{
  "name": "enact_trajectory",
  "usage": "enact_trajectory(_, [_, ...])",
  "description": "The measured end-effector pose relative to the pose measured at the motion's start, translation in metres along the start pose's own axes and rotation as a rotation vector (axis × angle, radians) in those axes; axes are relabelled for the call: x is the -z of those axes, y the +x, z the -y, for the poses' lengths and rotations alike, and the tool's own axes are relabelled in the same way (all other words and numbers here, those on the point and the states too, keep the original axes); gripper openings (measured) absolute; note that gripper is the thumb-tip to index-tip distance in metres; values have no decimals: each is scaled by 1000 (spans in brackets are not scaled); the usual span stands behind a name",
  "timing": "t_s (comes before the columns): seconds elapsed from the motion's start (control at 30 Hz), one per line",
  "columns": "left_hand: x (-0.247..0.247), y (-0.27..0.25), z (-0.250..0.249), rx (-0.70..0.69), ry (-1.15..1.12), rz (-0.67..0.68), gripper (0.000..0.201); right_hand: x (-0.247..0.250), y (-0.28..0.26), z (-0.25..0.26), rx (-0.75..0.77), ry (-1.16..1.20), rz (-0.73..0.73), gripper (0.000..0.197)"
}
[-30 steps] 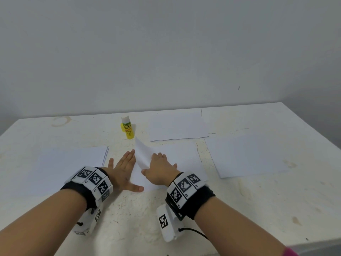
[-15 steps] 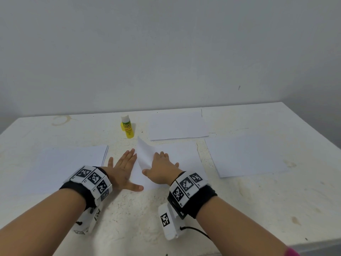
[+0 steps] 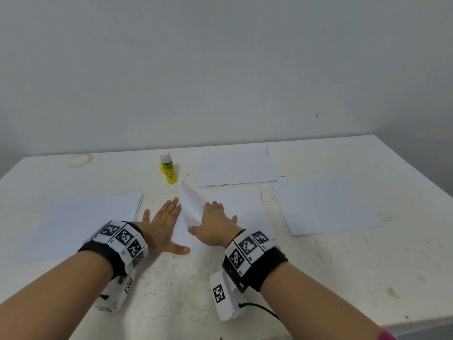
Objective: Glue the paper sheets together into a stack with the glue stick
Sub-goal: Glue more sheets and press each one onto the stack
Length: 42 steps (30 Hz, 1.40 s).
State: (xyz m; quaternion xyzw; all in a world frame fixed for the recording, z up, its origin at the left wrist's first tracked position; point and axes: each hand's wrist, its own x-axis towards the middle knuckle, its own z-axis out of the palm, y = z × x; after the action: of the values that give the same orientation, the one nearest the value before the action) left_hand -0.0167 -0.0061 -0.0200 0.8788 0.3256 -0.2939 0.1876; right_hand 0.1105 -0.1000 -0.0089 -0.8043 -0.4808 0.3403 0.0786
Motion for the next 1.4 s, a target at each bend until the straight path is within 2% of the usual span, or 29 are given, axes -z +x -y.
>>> enact_trajectory(0.17, [0,0,1,4,12,7,171,-1,0,-3,67,125,-78,69])
enact_trajectory(0.33, [3,-1,1,13,61,28,170,-1,3,-4,64,15,-13,62])
enact_trajectory(0.53, [5,-8,1,-27,3,36,164,0,4,-5,58,-58,45,61])
enact_trajectory(0.6, [5,-6,4,8,-34,21,158,1,4,-6,61,-62,53,61])
enact_trajectory(0.7, [4,-7,9,73,-46,23,136,1,5,-5,58,-70,61,61])
enact_trajectory(0.9, [4,-5,8,117,-43,32,111,2,3,-4,53,-77,58,69])
enact_trajectory(1.03, [1,-3,13,104,-43,25,110,2,1,-5,59,-82,60,79])
enact_trajectory(1.4, [-4,1,16,85,-11,-19,106,1,2,-8,87,-134,61,83])
